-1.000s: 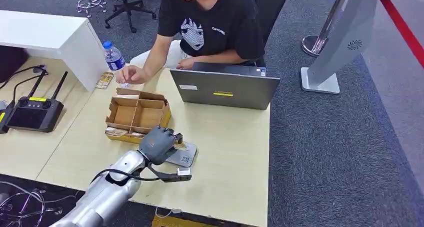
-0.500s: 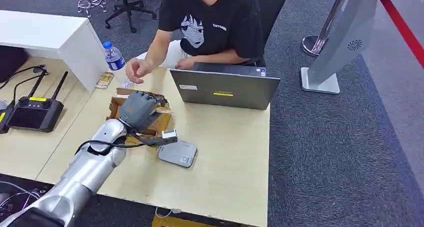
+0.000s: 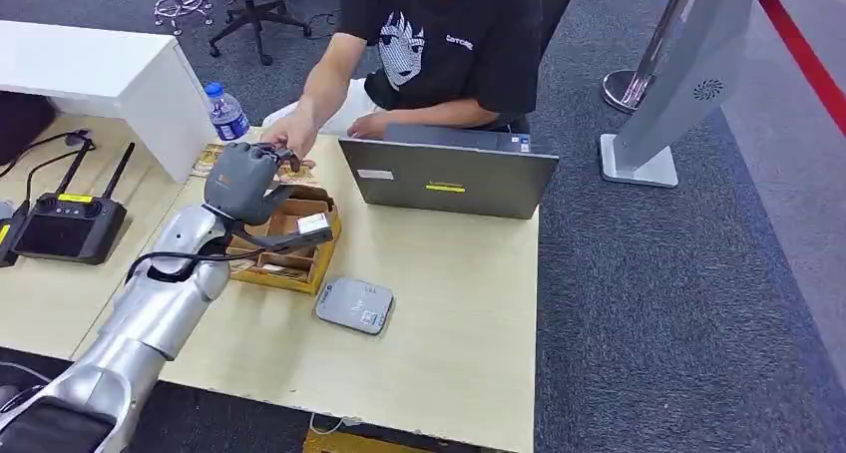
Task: Pass the card to the sensor for recognition and then transmit it.
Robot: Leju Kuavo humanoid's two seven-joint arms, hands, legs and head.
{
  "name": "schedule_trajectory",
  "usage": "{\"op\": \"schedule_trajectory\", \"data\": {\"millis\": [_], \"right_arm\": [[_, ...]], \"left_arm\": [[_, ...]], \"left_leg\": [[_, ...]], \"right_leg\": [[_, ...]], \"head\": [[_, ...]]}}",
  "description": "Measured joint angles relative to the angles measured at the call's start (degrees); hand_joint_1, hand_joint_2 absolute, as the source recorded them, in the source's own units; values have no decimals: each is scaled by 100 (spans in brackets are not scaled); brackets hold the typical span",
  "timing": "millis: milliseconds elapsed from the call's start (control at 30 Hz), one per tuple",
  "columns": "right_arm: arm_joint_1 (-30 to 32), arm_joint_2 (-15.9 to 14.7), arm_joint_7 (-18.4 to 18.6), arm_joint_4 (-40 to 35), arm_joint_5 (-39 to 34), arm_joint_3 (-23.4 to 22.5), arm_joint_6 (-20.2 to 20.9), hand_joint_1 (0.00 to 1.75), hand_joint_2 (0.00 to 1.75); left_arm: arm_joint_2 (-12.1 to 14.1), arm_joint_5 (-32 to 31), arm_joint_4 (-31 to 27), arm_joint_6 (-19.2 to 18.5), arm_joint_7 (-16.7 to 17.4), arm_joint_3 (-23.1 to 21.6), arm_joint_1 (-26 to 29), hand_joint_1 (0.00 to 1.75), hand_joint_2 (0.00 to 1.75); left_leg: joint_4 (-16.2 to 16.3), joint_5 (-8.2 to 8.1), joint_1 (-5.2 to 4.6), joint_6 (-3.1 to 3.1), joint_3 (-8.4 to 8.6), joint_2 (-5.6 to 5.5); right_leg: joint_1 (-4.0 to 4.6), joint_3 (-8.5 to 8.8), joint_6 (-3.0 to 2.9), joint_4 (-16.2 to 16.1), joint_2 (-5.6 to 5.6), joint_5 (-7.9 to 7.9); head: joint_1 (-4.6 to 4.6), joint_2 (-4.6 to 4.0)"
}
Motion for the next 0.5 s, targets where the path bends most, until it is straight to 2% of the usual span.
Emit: {"op": "schedule_trajectory", "data": {"millis": [167,500], "right_arm": [[0,15,11,0,-6,0,-26,0,175],[7,28,17,0,-42,-33,-35,0,175]], "left_arm": [[-2,-79,-4,24,-20,0,168,0,175],[26,-238,-540,-118,-96,-50,1096,0,175]], "left_leg": [[-1,0,0,0,0,0],[-1,-2,-1,0,-2,0]], "right_leg": [[0,0,0,0,-1,0],[-1,-2,1,-2,0,-2]], "head": [[0,0],[0,0]]}}
